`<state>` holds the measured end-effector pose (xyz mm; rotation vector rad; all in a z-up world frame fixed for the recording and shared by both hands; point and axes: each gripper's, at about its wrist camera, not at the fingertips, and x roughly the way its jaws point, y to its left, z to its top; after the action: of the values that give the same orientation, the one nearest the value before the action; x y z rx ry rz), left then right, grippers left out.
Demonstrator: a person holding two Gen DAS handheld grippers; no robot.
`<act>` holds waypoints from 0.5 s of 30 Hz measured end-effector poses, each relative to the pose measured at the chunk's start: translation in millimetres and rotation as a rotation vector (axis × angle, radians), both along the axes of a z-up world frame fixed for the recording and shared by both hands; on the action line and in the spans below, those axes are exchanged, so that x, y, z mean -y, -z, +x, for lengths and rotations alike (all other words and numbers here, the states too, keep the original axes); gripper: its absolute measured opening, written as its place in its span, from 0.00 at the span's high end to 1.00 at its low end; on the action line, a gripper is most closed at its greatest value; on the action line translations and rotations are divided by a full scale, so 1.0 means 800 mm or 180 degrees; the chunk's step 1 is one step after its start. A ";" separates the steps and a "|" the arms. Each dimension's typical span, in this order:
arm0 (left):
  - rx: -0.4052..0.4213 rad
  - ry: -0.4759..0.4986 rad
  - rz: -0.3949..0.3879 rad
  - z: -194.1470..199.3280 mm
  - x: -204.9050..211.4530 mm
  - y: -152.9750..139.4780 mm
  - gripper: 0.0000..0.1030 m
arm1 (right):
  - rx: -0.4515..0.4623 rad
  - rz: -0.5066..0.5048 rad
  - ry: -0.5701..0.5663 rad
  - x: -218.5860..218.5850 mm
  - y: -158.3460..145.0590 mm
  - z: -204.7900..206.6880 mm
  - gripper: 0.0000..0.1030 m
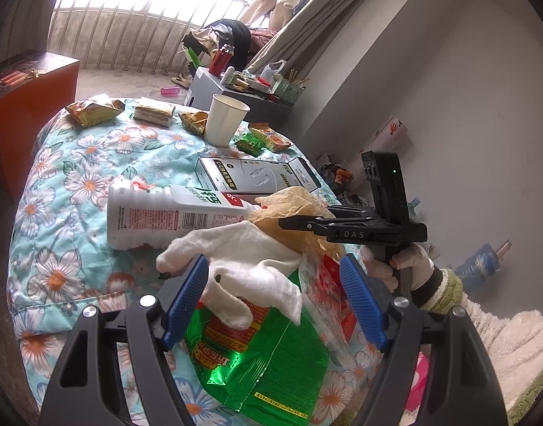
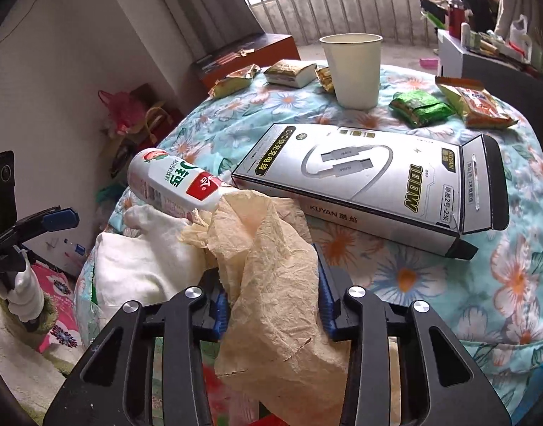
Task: Collect trash
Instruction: 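Grasp the crumpled tan paper with the right tool and lift it, then grasp the clear plastic bag with the left tool while the right tool holds the paper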
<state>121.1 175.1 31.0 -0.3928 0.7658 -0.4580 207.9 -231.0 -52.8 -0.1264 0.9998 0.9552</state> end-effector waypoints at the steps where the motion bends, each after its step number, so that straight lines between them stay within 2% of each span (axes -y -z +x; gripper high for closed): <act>1: 0.0006 0.0009 -0.0009 -0.001 0.001 -0.001 0.28 | -0.0015 0.0018 0.0023 0.002 0.000 0.000 0.91; 2: 0.0010 0.0022 -0.0019 -0.001 0.002 -0.002 0.28 | -0.0017 0.0052 0.0059 0.006 -0.002 -0.001 0.95; 6: 0.0052 0.0100 -0.0013 -0.002 0.009 -0.006 0.28 | 0.0127 0.0281 0.0351 0.033 -0.027 -0.005 0.97; 15: 0.0030 0.0298 -0.0007 -0.001 0.035 -0.003 0.28 | 0.0368 0.1136 0.1176 0.121 -0.090 -0.005 0.98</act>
<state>120.4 147.5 33.6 -0.3575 0.7770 -0.5479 203.6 -327.5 19.0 0.2905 0.7010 0.7613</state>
